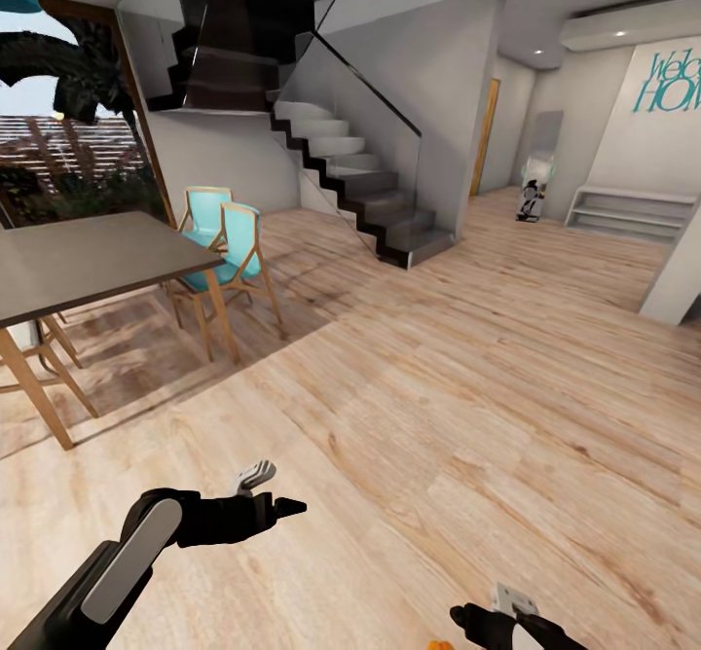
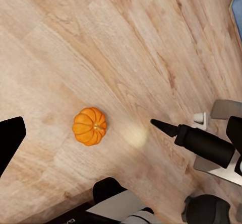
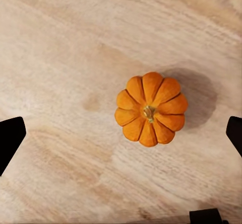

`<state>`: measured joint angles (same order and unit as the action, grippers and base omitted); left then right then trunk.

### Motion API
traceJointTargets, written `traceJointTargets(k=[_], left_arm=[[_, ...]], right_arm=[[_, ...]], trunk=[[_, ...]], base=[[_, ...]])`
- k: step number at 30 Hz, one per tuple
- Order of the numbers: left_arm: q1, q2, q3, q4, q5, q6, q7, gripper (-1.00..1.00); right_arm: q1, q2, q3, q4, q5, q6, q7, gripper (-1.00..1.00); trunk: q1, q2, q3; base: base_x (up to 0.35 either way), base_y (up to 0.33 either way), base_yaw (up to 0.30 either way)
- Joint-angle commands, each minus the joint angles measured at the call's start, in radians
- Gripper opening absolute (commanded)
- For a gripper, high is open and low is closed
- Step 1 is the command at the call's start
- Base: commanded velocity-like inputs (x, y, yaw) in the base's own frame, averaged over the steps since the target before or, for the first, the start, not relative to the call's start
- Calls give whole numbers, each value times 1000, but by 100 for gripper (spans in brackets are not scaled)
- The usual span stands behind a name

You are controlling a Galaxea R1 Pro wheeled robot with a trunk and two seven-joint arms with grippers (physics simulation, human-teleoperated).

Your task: Place each of the two pumpkins and all three candles from the living room inside a cabinet in the living room (use any cabinet), then make sure every cabinet is closed, and position the cauldron so it is next to a table in the living room.

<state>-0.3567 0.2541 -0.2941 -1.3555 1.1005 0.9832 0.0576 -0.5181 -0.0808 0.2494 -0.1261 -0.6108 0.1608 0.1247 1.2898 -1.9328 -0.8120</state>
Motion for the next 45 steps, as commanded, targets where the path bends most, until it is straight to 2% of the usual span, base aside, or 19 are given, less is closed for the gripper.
traceJointTargets(k=[1,20,25,34,45], left_arm=[[-1,0,-2,-1,7,2,6,100],[-1,7,0,0,7,2,2,100],[-1,6,0,-2,8,2,2,100],[-1,4,-1,-2,9,2,2,100],[-1,5,0,-2,9,2,2,100]], right_arm=[[0,-1,8,-1,-9,3,1,100],[0,-2,8,-1,-9,3,5,100],[0,-2,7,0,14,2,3,100],[0,-2,7,-1,19,-6,4,100],[0,-2,5,-1,19,-54,23,100]], trunk=[[4,-8,-4],[77,-141,-64],[96,-176,-79],[130,-239,-108],[172,-316,-142]], base=[[0,0,0],[0,0,0],[0,0,0],[0,0,0],[0,0,0]])
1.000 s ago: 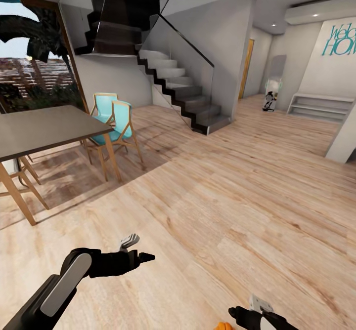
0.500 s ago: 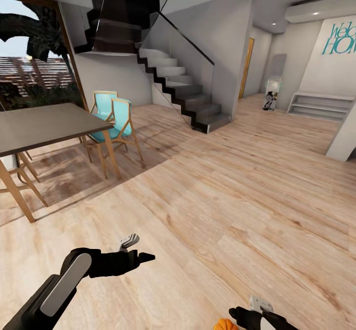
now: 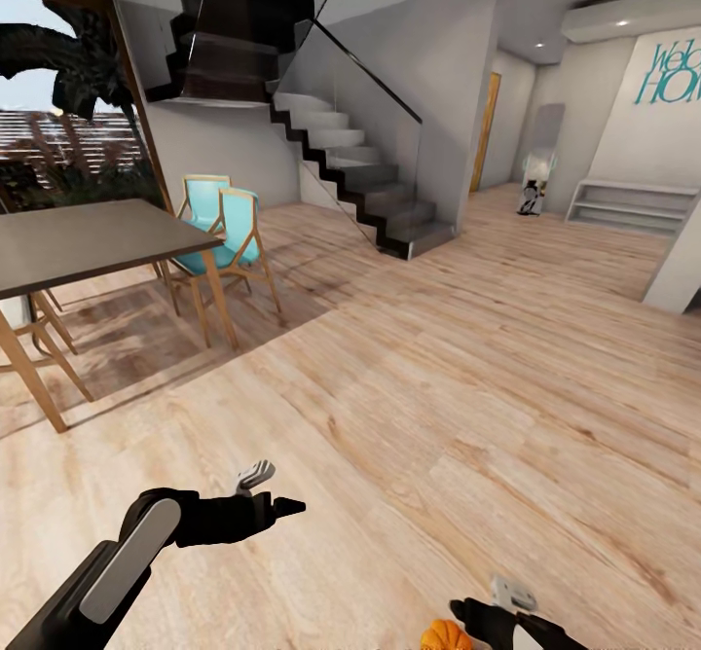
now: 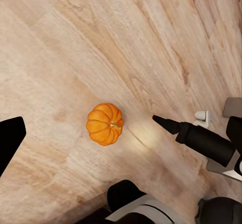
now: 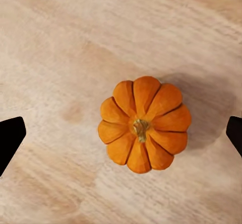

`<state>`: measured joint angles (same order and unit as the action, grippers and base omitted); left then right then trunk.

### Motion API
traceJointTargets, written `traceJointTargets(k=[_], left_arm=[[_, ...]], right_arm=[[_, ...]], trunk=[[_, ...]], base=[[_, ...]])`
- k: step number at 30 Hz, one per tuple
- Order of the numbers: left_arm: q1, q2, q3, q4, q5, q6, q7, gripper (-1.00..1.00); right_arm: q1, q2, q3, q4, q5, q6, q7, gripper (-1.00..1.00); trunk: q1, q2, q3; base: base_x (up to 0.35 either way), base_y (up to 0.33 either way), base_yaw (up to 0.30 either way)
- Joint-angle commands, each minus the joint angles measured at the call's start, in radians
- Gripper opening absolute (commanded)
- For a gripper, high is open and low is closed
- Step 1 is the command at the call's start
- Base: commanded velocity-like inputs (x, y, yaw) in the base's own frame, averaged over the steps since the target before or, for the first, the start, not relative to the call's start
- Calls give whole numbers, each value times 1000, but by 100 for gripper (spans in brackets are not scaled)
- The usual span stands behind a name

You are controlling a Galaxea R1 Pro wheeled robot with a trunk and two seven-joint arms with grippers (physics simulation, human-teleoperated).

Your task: Place each of the two pumpkins and all three candles from the living room inside a cabinet in the living room (use any cabinet), then make sure every cabinet is closed, and position the cauldron so it is next to a table in the living room.

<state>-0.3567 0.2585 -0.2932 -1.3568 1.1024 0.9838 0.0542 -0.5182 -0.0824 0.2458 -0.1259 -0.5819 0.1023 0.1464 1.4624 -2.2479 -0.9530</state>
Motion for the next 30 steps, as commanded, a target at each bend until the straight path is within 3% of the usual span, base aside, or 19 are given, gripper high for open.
traceJointTargets(k=[1,2,5,7,30], left_arm=[[-1,1,-1,-1,7,2,5,100],[-1,1,-1,-1,7,2,5,100],[-1,0,-2,-2,7,2,5,100],[-1,0,-3,-2,7,2,5,100],[-1,-1,-4,-2,7,3,4,100]], right_arm=[[0,-1,8,-1,-10,4,17,100],[0,-1,8,-1,-10,4,27,100],[0,-5,6,4,-12,4,144,100],[0,-7,6,7,-14,4,176,100],[0,-11,-4,15,-28,-26,181,100]], trunk=[[4,-8,-4],[8,-15,-7],[19,-36,-17],[27,-50,-23],[115,-211,-95]], base=[[0,0,0],[0,0,0],[0,0,0],[0,0,0],[0,0,0]])
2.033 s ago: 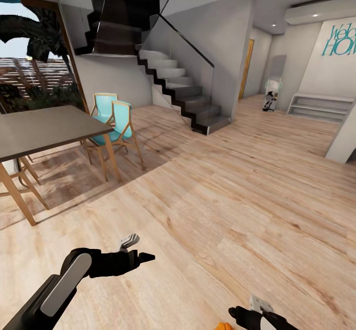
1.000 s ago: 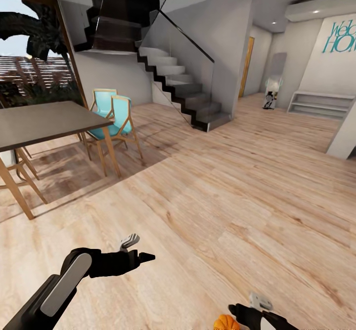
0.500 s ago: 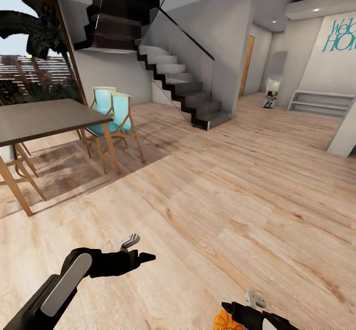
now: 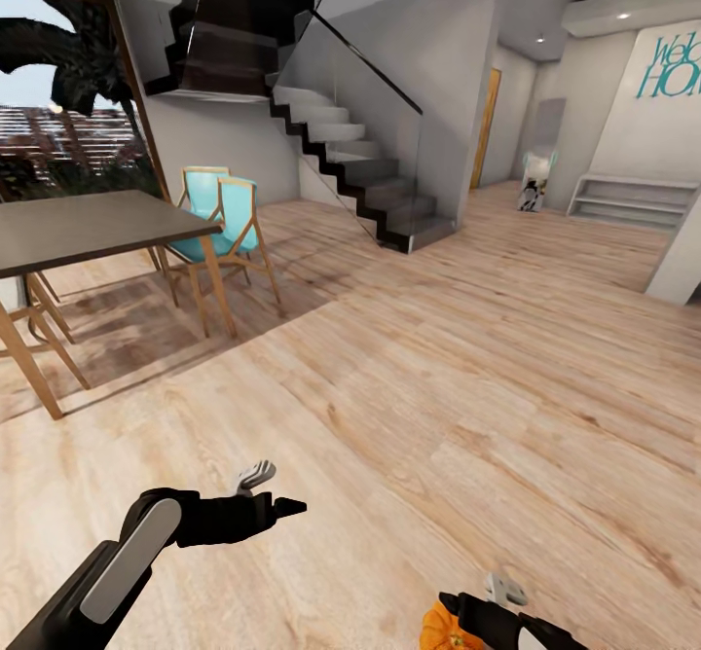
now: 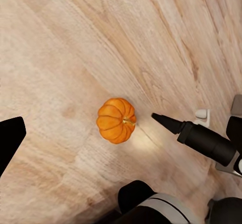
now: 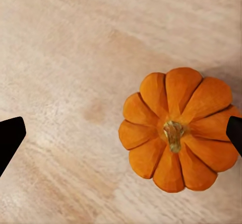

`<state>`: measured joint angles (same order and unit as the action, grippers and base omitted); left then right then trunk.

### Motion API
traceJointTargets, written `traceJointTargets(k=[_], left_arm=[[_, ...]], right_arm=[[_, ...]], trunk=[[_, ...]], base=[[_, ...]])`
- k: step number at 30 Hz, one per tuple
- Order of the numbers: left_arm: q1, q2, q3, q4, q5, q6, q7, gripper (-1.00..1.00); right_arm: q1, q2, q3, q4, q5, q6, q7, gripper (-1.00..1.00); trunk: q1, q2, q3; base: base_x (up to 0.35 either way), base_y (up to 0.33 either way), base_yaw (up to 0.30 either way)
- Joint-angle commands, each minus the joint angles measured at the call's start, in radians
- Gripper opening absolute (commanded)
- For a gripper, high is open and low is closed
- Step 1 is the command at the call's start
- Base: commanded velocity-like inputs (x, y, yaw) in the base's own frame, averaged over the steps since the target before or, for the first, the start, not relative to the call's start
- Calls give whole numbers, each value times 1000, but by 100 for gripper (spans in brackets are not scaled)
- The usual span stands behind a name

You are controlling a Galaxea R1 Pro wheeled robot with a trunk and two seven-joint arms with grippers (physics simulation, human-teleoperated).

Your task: Place each of the two pumpkins and all three candles from the living room inside a cabinet in the living room (use any cabinet), then make sure every cabinet is closed, and position the cauldron so it is next to a table in the living room.

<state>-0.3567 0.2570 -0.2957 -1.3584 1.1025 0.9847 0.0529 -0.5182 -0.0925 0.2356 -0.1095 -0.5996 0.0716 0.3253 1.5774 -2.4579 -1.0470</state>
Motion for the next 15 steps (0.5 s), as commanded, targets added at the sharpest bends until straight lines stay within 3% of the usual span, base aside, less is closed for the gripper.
traceJointTargets(k=[1,7,15], left_arm=[[-1,1,-2,-1,7,2,5,100],[-1,1,-1,-2,7,2,5,100],[-1,1,0,-2,7,2,5,100]], right_arm=[[0,-1,6,-1,-11,5,2,100],[0,-35,4,2,-31,-18,1,100],[0,-44,4,22,-50,-27,3,100]], trunk=[[4,-8,-4],[23,-42,-24],[27,-44,-55]], base=[[0,0,0],[0,0,0],[0,0,0]])
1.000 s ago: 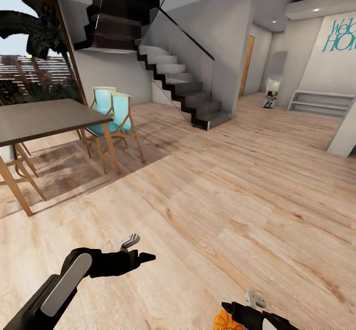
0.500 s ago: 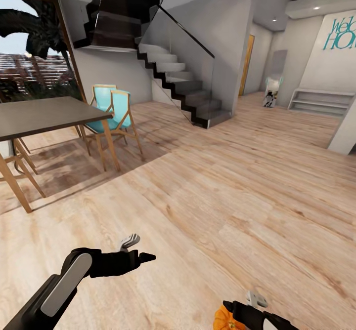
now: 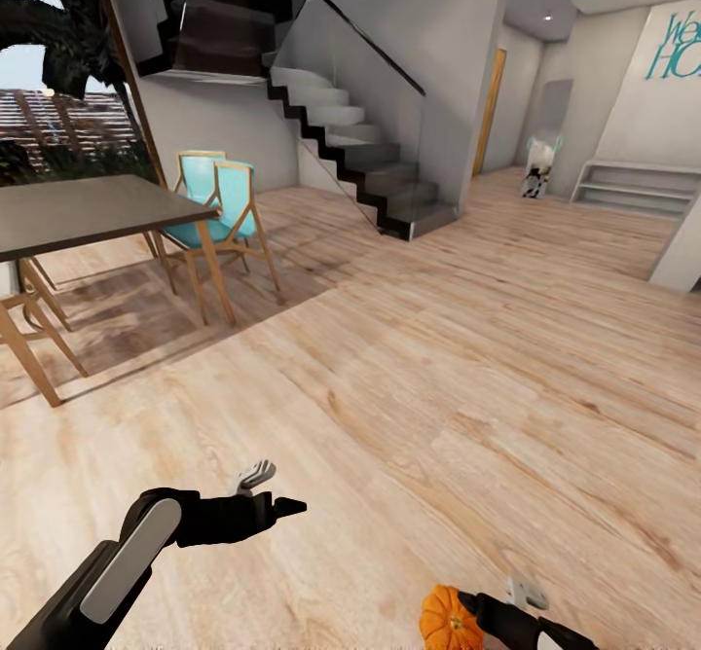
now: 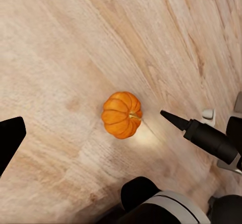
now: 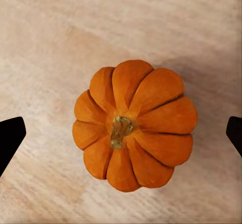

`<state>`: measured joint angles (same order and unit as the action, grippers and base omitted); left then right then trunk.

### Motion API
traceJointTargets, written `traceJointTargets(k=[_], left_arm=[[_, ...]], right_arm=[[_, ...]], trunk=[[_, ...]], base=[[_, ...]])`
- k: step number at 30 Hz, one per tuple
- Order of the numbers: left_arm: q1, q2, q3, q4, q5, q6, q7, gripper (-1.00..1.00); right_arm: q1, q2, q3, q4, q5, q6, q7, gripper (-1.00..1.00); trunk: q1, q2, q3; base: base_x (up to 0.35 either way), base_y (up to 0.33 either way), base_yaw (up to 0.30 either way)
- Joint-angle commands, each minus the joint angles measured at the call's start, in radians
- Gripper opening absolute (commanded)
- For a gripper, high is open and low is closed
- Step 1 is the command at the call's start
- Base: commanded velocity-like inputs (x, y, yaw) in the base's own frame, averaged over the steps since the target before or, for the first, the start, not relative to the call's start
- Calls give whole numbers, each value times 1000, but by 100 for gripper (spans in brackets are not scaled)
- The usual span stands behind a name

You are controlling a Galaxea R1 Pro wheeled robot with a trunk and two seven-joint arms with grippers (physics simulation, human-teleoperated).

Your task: Place each of the two pumpkins and all three candles from the living room inside a cabinet in the living room (use any cabinet), then make sure every cabinet is closed, and position the cauldron so it is next to a table in the living room.

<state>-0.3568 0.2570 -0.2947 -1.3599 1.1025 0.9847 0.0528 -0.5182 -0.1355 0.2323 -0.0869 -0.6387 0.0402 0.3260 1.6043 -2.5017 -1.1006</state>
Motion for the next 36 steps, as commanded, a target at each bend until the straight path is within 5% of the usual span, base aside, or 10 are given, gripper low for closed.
traceJointTargets(k=[1,12,25,36], left_arm=[[-1,1,-2,-1,7,2,6,100],[-1,1,-3,-1,7,2,6,100],[-1,1,-7,-1,7,2,4,100],[-1,1,-4,-1,14,2,4,100]], right_arm=[[0,-1,7,0,-11,-3,2,100],[0,-2,7,1,-17,-21,17,100],[1,-22,9,26,-99,-68,130,100],[1,-20,9,22,-99,-66,133,100]], trunk=[[0,-1,-5],[5,-3,-47],[11,-6,-98],[11,-6,-98]], base=[[0,0,0],[0,0,0],[0,0,0],[0,0,0]])
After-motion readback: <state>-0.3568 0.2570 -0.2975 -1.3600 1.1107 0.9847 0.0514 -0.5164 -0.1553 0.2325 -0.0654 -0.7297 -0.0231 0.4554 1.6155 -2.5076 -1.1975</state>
